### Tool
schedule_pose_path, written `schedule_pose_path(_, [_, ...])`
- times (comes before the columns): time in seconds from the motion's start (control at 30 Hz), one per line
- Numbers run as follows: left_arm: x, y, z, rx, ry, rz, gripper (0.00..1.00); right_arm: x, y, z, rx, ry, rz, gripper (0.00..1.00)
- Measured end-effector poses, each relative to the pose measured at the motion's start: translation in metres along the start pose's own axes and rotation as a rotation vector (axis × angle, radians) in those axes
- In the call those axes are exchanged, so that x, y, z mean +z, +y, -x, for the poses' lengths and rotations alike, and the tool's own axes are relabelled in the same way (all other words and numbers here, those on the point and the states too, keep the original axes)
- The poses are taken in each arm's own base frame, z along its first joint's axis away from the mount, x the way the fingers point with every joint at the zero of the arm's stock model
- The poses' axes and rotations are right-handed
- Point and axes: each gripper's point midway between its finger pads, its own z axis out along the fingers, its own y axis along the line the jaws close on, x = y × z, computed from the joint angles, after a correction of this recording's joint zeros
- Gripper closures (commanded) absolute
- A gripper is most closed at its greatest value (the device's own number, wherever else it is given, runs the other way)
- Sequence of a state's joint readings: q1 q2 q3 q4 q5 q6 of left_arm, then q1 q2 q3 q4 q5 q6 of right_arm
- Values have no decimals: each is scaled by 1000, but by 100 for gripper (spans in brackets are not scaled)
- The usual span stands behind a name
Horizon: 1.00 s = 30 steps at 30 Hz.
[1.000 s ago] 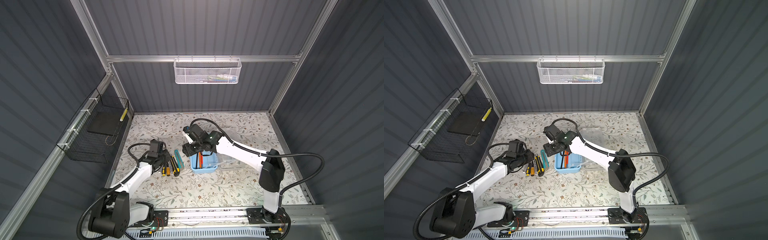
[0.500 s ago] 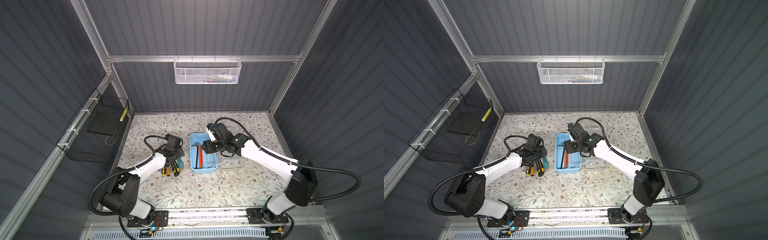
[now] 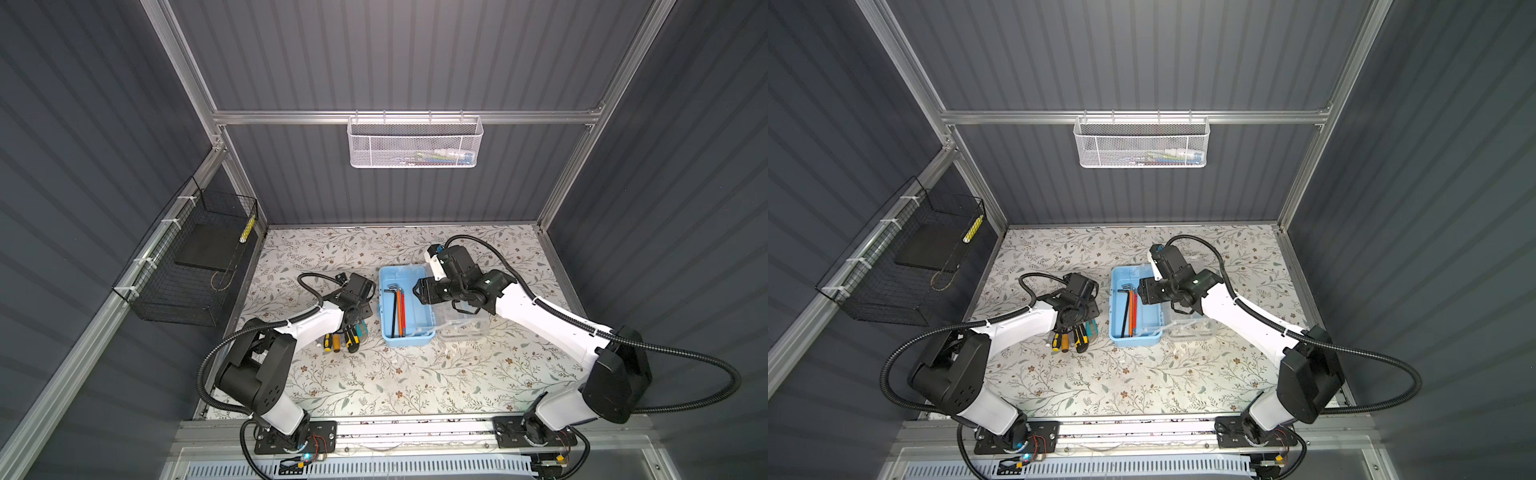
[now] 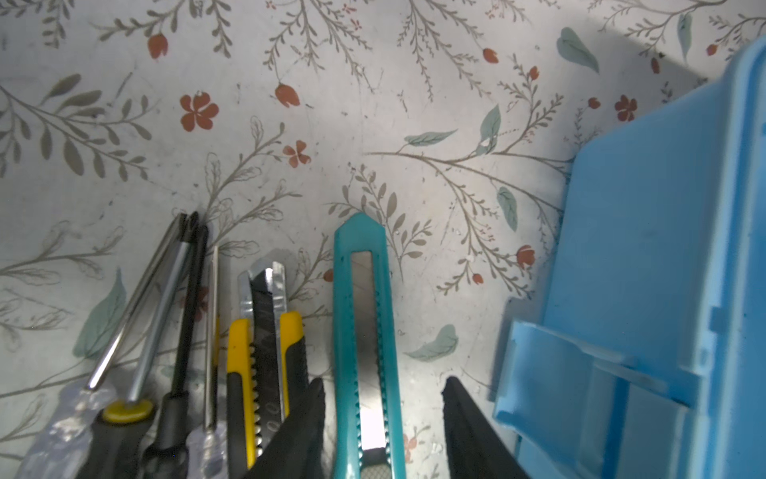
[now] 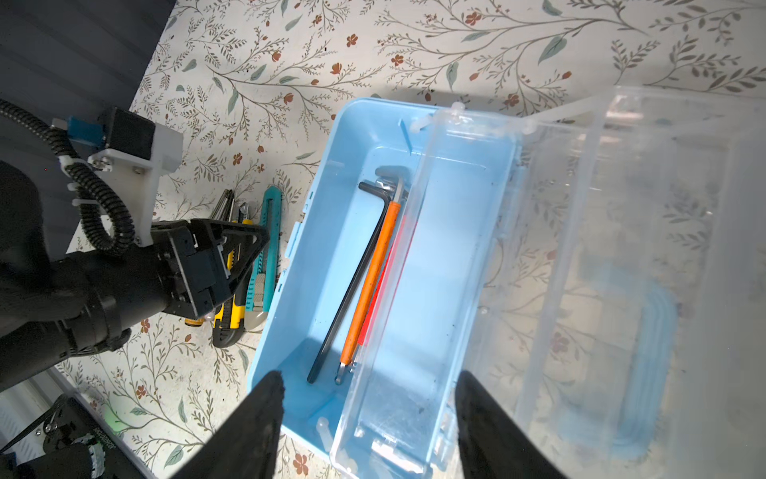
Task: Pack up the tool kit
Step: 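Lower the left gripper onto the teal box cutter and close it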
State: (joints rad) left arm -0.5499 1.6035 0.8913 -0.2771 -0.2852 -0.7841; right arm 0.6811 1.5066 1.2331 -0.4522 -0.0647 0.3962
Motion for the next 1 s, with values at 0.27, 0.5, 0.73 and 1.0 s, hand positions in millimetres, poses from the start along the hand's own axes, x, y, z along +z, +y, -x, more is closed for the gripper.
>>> schedule_pose_path(0.27, [14,1,-18,24,40,36,52,2,1,2,3,-10,19,34])
schedule_pose_path(0.5, [15,1,-17,29,32,44,53,3,0,2,7,-13,25,33])
schedule_pose_path(0.73, [20,0,-19,42,33,62,54,3,2,2,8,-10,36,33])
schedule_pose_path(1.0, [21,-2,-18,54,30,57,65,5,2,0,8,0,38,33])
